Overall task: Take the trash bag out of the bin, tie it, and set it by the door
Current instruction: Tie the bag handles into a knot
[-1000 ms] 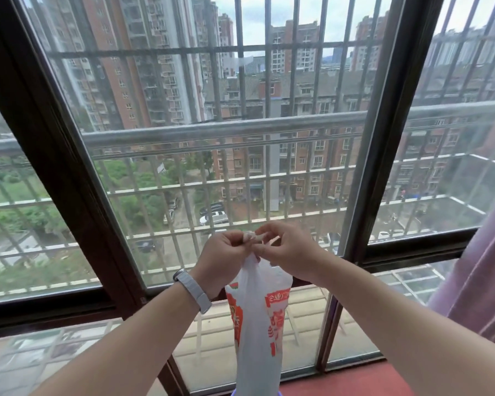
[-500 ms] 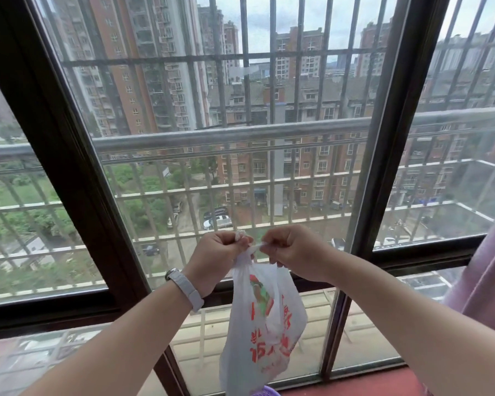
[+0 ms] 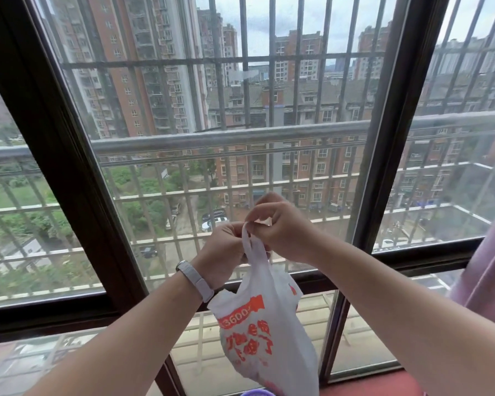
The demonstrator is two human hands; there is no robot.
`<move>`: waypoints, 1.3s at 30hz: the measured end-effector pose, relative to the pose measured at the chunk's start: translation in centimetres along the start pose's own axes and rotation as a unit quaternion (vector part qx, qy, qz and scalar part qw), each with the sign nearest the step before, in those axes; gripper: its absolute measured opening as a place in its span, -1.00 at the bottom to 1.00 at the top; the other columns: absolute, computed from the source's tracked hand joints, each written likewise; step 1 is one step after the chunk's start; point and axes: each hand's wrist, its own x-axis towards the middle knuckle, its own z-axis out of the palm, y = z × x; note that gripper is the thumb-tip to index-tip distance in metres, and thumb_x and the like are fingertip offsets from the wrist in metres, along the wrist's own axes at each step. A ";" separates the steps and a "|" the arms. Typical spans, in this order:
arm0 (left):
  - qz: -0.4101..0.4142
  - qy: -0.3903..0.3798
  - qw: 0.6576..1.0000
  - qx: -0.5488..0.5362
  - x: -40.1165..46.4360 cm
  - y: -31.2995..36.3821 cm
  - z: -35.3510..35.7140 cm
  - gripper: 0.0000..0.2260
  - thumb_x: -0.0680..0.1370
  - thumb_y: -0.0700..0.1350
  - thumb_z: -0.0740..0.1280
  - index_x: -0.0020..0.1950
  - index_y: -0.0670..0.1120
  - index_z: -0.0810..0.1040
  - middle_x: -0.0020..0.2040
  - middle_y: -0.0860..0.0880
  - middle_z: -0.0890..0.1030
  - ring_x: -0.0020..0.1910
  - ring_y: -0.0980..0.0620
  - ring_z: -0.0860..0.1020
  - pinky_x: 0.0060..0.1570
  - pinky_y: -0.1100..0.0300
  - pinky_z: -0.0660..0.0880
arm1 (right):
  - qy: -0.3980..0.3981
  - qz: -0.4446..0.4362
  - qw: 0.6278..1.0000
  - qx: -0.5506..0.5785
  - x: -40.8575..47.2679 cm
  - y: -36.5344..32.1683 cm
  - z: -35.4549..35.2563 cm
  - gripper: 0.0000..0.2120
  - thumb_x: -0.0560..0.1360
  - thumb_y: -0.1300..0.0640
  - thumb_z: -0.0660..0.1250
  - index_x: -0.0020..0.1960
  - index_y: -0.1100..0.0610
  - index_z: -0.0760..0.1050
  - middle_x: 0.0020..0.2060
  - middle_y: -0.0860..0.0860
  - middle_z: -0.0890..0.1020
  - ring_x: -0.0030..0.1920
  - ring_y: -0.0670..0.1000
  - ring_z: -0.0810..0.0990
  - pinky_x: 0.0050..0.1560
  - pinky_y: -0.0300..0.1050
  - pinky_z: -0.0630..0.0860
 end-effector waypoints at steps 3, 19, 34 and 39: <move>-0.011 -0.001 1.000 0.014 0.0 0.0 -0.1 -0.88 0.34 -0.38 0.44 -0.15 -0.29 0.66 -0.34 -0.12 0.68 -0.34 -0.04 0.63 -0.27 0.11 0.56 | 0.001 0.058 0.998 -0.008 0.1 0.4 -0.2 -0.86 0.48 0.17 0.38 -0.24 0.10 0.63 -0.29 0.03 0.60 -0.37 -0.03 0.56 -0.25 -0.02 0.60; 0.299 0.044 0.904 0.301 -1.6 -0.2 1.3 -0.78 0.47 -0.34 0.38 0.03 -0.08 0.60 -0.31 0.15 0.62 -0.48 0.25 0.47 -0.43 0.41 0.34 | -0.024 0.175 0.974 0.144 -0.7 -0.2 -1.6 -0.80 0.47 0.29 0.37 -0.32 0.18 0.58 -0.53 0.01 0.50 -0.52 -0.05 0.37 -0.50 -0.19 0.33; 0.403 0.032 0.824 0.398 0.4 0.7 0.3 -0.70 0.46 -0.39 0.33 0.02 -0.01 0.63 -0.13 -0.07 0.72 -0.20 0.03 0.69 -0.23 0.15 0.61 | -0.049 0.231 0.933 0.270 0.0 -0.1 -2.5 -0.87 0.52 0.26 0.36 -0.20 0.24 0.59 -0.38 0.12 0.51 -0.44 -0.04 0.43 -0.37 -0.20 0.41; 0.340 0.153 0.842 0.391 0.1 1.9 -0.3 -0.88 0.43 -0.29 0.40 -0.14 -0.13 0.70 -0.30 0.11 0.64 -0.31 0.37 0.56 -0.28 0.39 0.50 | -0.040 0.181 0.930 0.317 0.7 0.3 -3.4 -0.96 0.49 0.31 0.38 -0.09 0.28 0.60 -0.38 0.06 0.53 -0.42 -0.05 0.43 -0.37 -0.21 0.44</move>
